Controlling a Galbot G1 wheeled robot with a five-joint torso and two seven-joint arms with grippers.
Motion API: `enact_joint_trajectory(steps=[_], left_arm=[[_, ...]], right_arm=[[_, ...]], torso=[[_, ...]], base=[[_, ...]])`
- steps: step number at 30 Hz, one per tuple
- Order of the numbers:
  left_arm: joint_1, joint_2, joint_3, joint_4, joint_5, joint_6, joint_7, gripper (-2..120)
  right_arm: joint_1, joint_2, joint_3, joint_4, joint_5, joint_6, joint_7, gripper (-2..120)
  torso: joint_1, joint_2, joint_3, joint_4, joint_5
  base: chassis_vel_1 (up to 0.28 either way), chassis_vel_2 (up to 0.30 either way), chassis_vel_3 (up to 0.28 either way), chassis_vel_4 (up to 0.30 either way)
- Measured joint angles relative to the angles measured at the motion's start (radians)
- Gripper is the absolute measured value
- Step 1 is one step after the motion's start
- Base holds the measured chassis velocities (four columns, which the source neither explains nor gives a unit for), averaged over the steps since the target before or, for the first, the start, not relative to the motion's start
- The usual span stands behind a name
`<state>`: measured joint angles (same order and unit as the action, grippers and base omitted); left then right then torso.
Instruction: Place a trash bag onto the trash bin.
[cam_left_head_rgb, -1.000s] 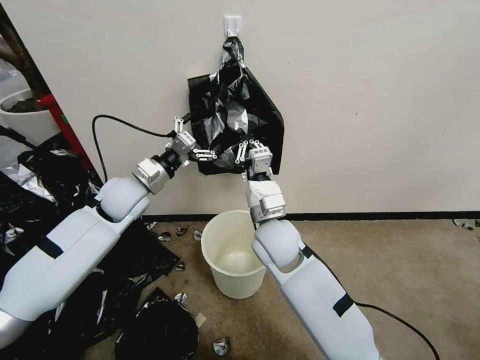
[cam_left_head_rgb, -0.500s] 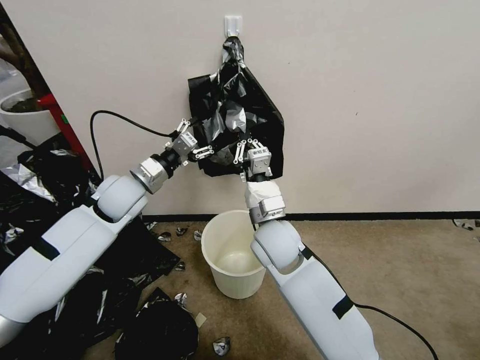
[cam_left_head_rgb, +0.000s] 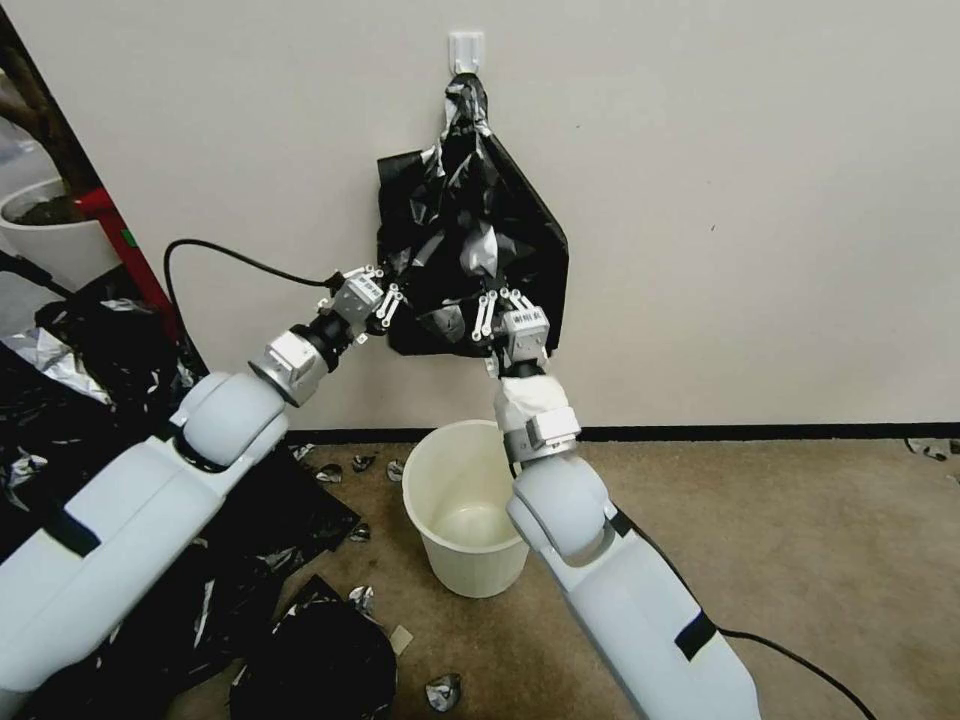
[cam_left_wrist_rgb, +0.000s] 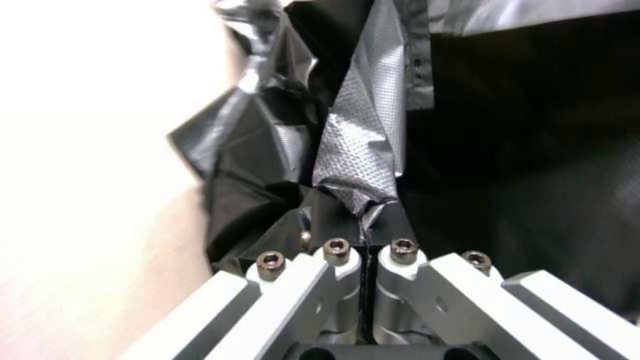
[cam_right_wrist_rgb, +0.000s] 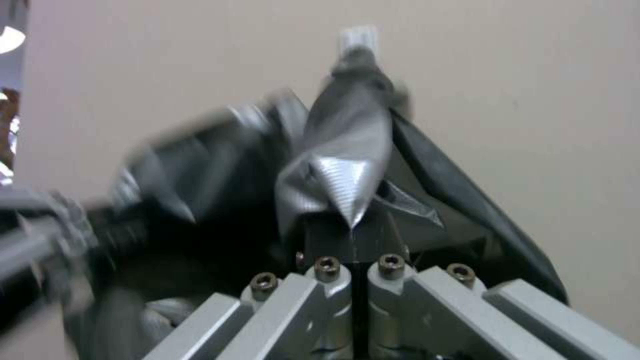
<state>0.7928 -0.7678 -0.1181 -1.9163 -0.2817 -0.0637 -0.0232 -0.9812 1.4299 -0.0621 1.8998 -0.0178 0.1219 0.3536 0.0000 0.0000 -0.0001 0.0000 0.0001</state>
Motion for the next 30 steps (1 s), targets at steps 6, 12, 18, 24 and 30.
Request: enact_joint_trajectory(steps=[6,12,18,24,30], left_arm=[[0.261,-0.132,-0.133,-0.103,0.008,-0.028,-0.164,0],[0.412,-0.226,-0.213,-0.181,-0.004,-0.063,-0.182,0],[0.430,-0.256,-0.208,-0.230,-0.094,-0.097,-0.154,0],[0.428,-0.263,-0.191,-0.286,-0.178,-0.069,-0.124,0],[0.454,-0.281,-0.180,-0.306,-0.222,-0.051,-0.119,0]], right_arm=[[-0.161,0.011,0.040,0.066,-0.001,0.010,0.030,0],[-0.281,0.016,0.048,0.165,0.008,0.071,0.026,0],[-0.330,0.006,0.059,0.237,0.085,0.153,-0.056,0],[-0.352,-0.005,0.061,0.258,0.126,0.185,-0.119,0],[-0.389,-0.007,0.075,0.260,0.117,0.186,-0.116,0]], torso=[[0.000,0.000,0.000,0.0000,-0.0003],[0.000,0.000,0.000,0.0002,0.0000],[0.000,0.000,0.000,0.0000,-0.0001],[0.000,0.000,0.000,0.0000,0.0000],[0.000,0.000,0.000,0.0000,0.0000]], base=[[0.000,0.000,0.000,0.000],[0.000,0.000,0.000,0.000],[0.000,0.000,0.000,0.000],[0.000,0.000,0.000,0.000],[0.000,0.000,0.000,0.000]])
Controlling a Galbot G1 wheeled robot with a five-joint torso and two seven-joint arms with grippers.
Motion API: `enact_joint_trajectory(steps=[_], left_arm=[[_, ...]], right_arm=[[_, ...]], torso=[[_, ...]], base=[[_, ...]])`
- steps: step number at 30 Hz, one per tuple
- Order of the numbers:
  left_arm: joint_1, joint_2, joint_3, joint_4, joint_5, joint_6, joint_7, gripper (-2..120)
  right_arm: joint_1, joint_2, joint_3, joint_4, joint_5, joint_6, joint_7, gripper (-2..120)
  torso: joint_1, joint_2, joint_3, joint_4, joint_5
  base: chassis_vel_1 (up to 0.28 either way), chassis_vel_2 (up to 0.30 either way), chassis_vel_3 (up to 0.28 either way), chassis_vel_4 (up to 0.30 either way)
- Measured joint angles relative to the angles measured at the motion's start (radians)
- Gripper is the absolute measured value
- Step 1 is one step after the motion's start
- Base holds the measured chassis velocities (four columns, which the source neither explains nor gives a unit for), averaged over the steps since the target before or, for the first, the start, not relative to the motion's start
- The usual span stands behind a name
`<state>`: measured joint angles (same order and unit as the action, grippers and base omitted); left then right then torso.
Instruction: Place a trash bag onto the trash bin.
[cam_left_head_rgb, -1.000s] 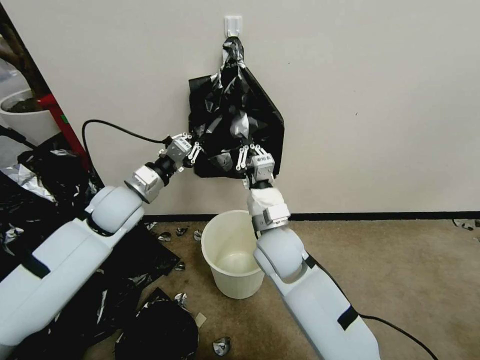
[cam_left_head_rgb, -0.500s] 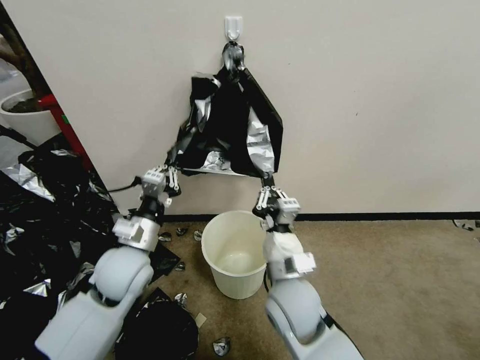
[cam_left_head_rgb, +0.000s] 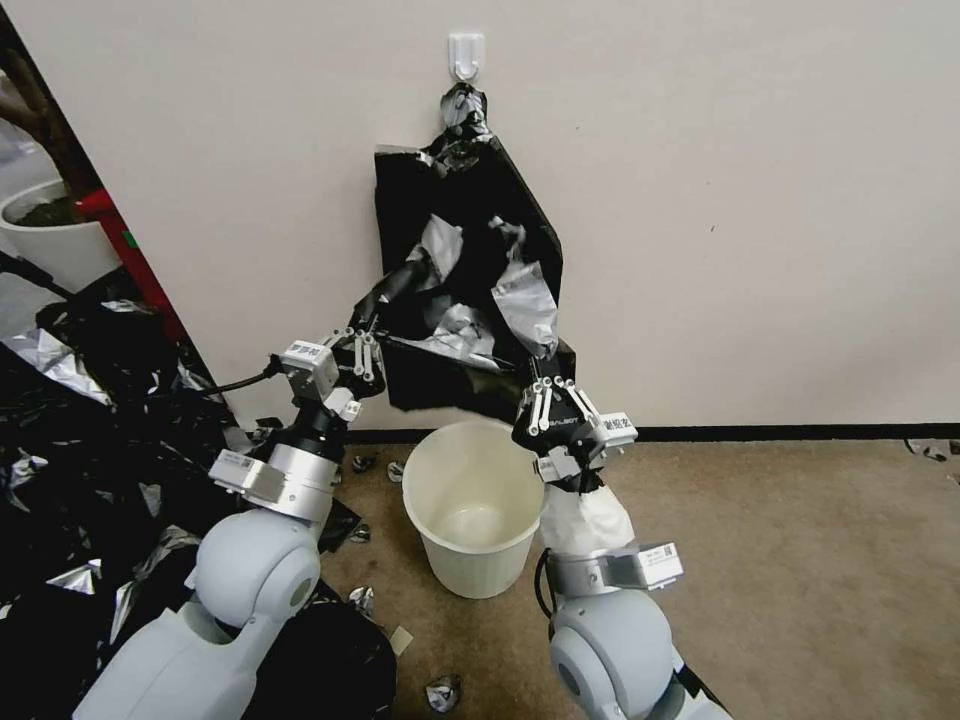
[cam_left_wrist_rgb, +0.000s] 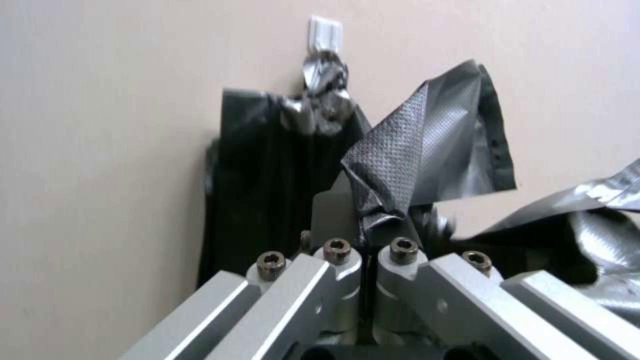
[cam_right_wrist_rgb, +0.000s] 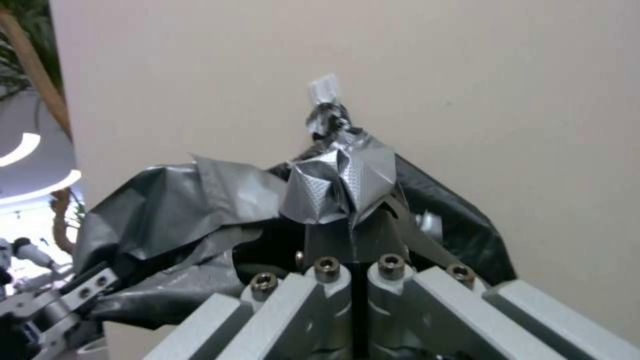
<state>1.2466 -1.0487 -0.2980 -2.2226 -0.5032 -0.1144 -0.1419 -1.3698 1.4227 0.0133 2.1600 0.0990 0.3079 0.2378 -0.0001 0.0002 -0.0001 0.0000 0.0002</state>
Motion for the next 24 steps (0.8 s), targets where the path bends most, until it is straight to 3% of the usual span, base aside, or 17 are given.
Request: enact_joint_trajectory(steps=[6,9,15,16,24], left_arm=[[0.030,-0.047,0.002,0.033,0.007,0.029,-0.006,0],[0.040,-0.073,0.010,0.085,0.017,0.023,-0.006,0],[0.046,-0.120,0.029,0.187,0.035,-0.038,0.018,0],[0.047,-0.128,0.034,0.201,0.038,-0.044,0.021,0],[0.070,-0.174,0.065,0.265,0.098,-0.034,0.012,0]], right_arm=[[-0.039,-0.001,0.007,-0.001,-0.036,-0.037,0.057,0],[-0.051,-0.003,0.000,-0.038,-0.049,-0.041,0.081,0],[-0.035,0.022,-0.005,-0.149,-0.062,0.009,0.082,0],[-0.027,0.023,0.002,-0.166,-0.062,0.020,0.082,0],[0.002,0.023,0.010,-0.243,-0.062,0.035,0.084,0]], torso=[[0.000,0.000,0.000,0.0000,-0.0002],[0.000,0.000,0.000,0.0000,-0.0003],[0.000,0.000,0.000,0.0000,-0.0004],[0.000,0.000,0.000,0.0002,-0.0020],[0.000,0.000,0.000,0.0007,-0.0040]], base=[[0.000,0.000,0.000,0.000],[0.000,0.000,0.000,0.000],[0.000,0.000,0.000,0.000],[0.000,0.000,0.000,0.000],[0.000,0.000,0.000,0.000]])
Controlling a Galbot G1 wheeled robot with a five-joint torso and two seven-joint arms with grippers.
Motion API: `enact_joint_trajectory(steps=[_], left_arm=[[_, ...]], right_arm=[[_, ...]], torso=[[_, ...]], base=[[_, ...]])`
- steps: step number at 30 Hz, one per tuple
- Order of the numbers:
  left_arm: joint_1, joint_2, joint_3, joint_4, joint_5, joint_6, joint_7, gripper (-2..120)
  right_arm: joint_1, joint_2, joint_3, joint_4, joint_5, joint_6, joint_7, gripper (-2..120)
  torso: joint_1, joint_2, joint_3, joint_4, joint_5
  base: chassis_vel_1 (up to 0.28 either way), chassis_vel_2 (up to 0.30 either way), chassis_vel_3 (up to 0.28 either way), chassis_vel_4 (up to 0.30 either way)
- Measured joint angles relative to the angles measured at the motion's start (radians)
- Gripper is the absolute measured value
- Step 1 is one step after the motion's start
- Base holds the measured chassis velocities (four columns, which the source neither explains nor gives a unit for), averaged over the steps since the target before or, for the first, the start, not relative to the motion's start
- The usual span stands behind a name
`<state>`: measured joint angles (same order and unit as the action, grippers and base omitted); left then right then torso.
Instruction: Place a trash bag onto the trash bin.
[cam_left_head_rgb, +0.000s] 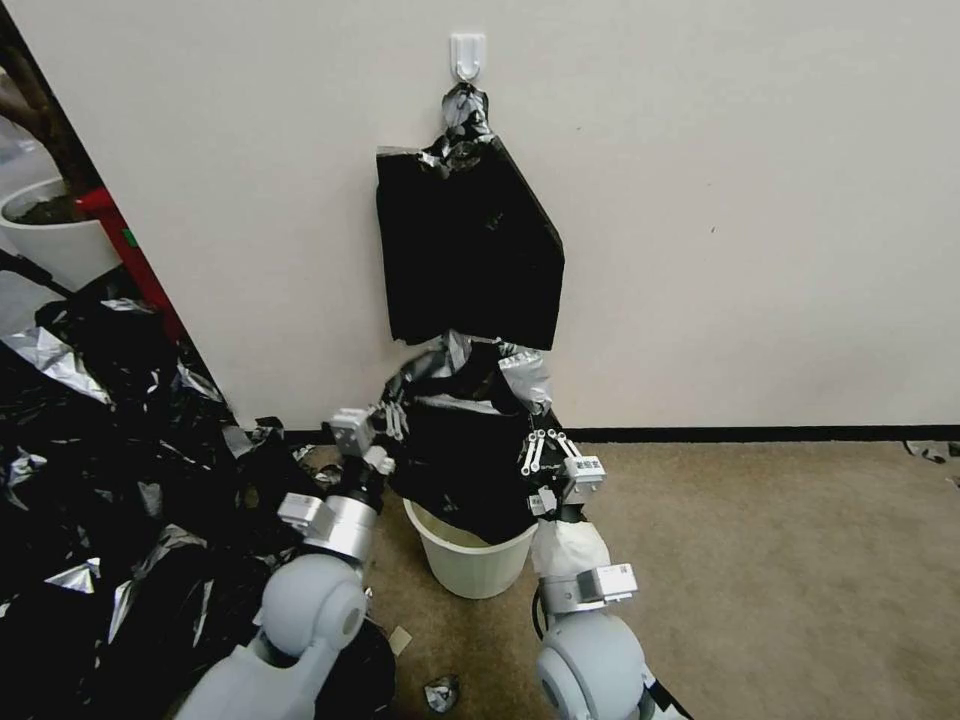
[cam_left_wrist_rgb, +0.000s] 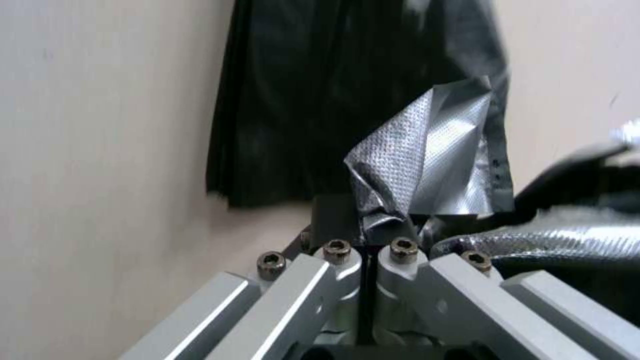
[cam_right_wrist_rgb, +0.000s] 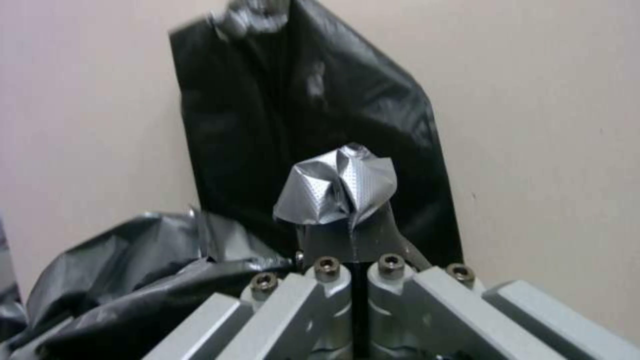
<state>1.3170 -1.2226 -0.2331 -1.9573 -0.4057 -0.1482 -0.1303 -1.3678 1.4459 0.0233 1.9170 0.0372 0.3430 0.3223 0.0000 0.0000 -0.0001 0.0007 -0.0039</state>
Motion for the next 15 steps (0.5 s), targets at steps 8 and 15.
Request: enact_joint_trajectory(steps=[8,15], left_arm=[[0.008,-0.014,0.030,0.041,0.059,0.081,-0.086,0],[0.005,0.032,0.029,-0.019,0.089,0.181,-0.127,0]], right_arm=[[0.041,-0.049,-0.050,-0.046,0.017,-0.200,0.132,0],[0.121,-0.151,-0.082,0.061,0.257,-0.524,0.196,0]], torso=[[0.000,0.000,0.000,0.0000,0.0082],[0.000,0.000,0.000,-0.0013,0.0068]], base=[[0.000,0.000,0.000,0.000],[0.000,0.000,0.000,0.000]])
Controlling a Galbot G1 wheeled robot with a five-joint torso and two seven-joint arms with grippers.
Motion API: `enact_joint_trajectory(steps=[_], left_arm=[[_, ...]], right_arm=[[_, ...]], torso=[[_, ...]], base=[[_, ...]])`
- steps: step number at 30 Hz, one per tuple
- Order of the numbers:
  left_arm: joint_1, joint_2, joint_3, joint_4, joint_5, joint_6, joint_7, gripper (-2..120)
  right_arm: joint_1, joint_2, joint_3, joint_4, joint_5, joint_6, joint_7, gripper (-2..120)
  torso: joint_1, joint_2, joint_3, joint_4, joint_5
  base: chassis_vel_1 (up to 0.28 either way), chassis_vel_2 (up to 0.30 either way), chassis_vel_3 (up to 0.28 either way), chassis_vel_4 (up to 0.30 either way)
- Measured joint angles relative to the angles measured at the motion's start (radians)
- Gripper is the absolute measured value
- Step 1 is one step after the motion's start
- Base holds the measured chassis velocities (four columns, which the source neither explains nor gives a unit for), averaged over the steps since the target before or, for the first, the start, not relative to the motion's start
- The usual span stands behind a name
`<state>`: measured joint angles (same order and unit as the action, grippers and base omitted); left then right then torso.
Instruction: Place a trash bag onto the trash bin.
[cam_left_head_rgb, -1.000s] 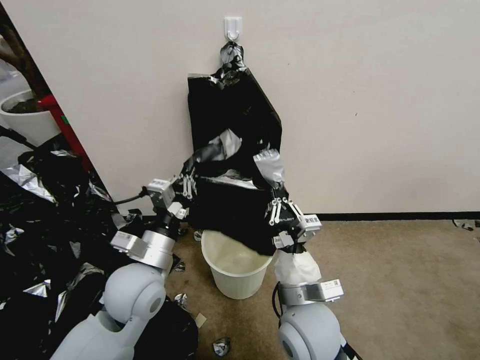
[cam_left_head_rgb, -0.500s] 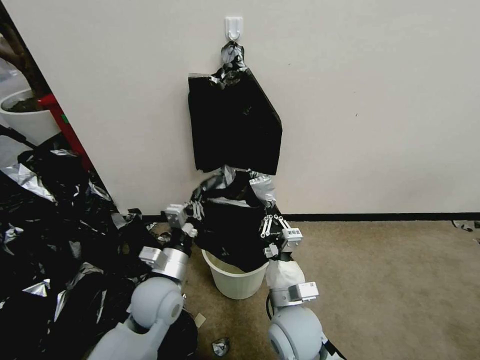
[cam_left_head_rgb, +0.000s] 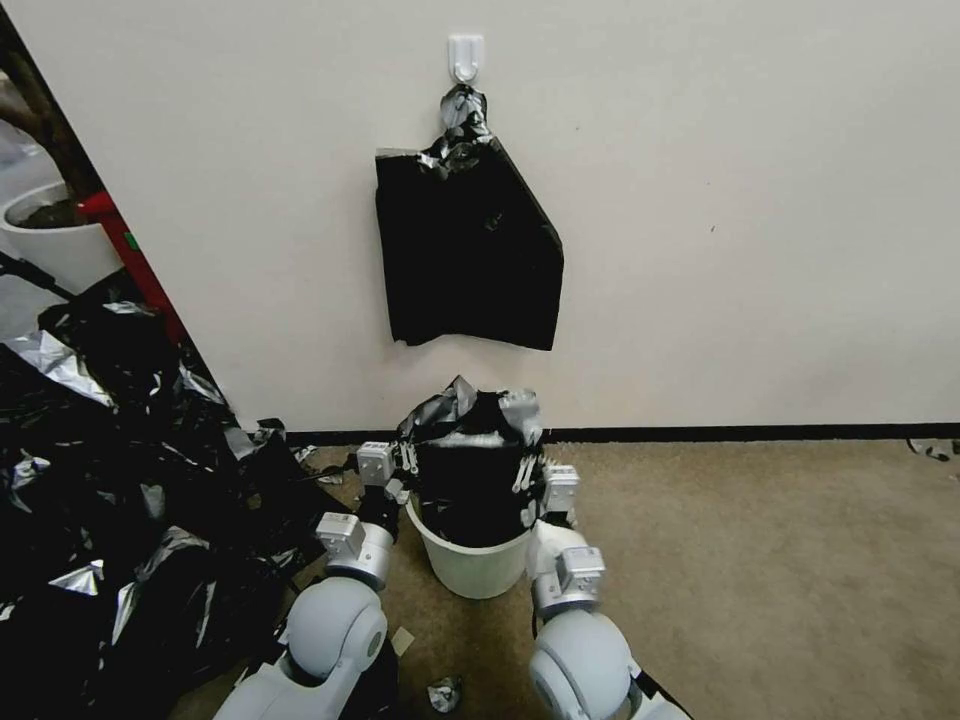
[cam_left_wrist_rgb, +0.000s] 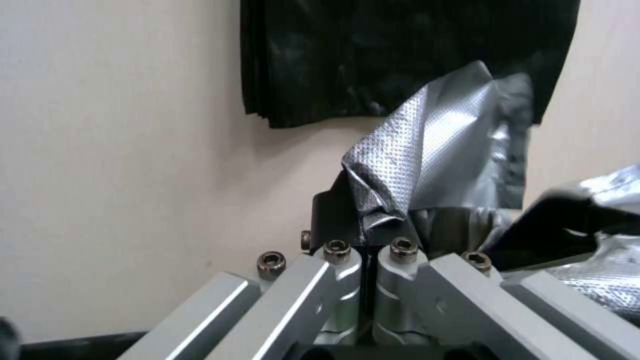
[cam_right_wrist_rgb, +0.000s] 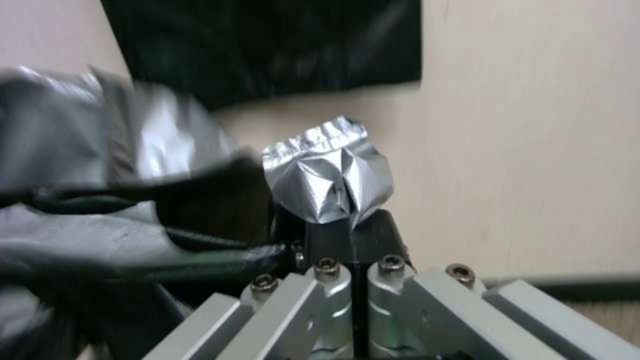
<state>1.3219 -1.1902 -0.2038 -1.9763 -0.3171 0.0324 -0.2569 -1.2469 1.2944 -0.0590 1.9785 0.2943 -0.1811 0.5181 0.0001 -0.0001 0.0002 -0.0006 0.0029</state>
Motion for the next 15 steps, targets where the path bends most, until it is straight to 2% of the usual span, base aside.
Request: enact_joint_trajectory(steps=[2,3,4,6,7,8,10,11,15], left_arm=[[0.001,0.024,-0.006,-0.039,0.002,0.060,-0.010,0],[0.003,0.036,-0.009,-0.057,0.002,0.095,-0.018,0],[0.003,0.036,-0.009,-0.057,0.002,0.095,-0.018,0],[0.011,0.052,-0.010,-0.093,0.002,0.179,-0.042,0],[0.017,0.055,-0.008,-0.105,0.002,0.210,-0.056,0],[0.017,0.055,-0.008,-0.105,0.002,0.210,-0.056,0],[0.035,0.060,0.004,-0.124,0.001,0.264,-0.089,0],[0.035,0.060,0.004,-0.124,0.001,0.264,-0.089,0],[0.063,0.080,0.055,-0.117,0.000,0.278,-0.137,0]], right_arm=[[0.040,-0.042,0.008,0.044,0.098,-0.090,-0.015,0],[0.061,-0.073,0.028,0.061,0.151,-0.137,-0.073,0],[0.061,-0.073,0.028,0.061,0.151,-0.137,-0.073,0],[0.083,-0.126,0.064,0.080,0.225,-0.205,-0.184,0],[0.088,-0.144,0.069,0.088,0.260,-0.231,-0.203,0],[0.088,-0.144,0.069,0.088,0.260,-0.231,-0.203,0],[0.090,-0.183,0.074,0.120,0.349,-0.287,-0.203,0],[0.090,-0.183,0.074,0.120,0.349,-0.287,-0.203,0],[0.084,-0.251,0.072,0.181,0.486,-0.341,-0.157,0]], torso=[[0.000,0.000,0.000,0.0006,-0.0021],[0.000,0.000,0.000,0.0006,-0.0019],[0.000,0.000,0.000,0.0006,-0.0019],[0.000,0.000,0.000,0.0005,-0.0022],[0.000,0.000,0.000,0.0005,-0.0021],[0.000,0.000,0.000,0.0005,-0.0021],[0.000,0.000,0.000,0.0006,-0.0025],[0.000,0.000,0.000,0.0006,-0.0025],[0.000,0.000,0.000,0.0004,-0.0027]], base=[[0.000,0.000,0.000,0.000],[0.000,0.000,0.000,0.000],[0.000,0.000,0.000,0.000],[0.000,0.000,0.000,0.000],[0.000,0.000,0.000,0.000],[0.000,0.000,0.000,0.000],[0.000,0.000,0.000,0.000],[0.000,0.000,0.000,0.000],[0.000,0.000,0.000,0.000]])
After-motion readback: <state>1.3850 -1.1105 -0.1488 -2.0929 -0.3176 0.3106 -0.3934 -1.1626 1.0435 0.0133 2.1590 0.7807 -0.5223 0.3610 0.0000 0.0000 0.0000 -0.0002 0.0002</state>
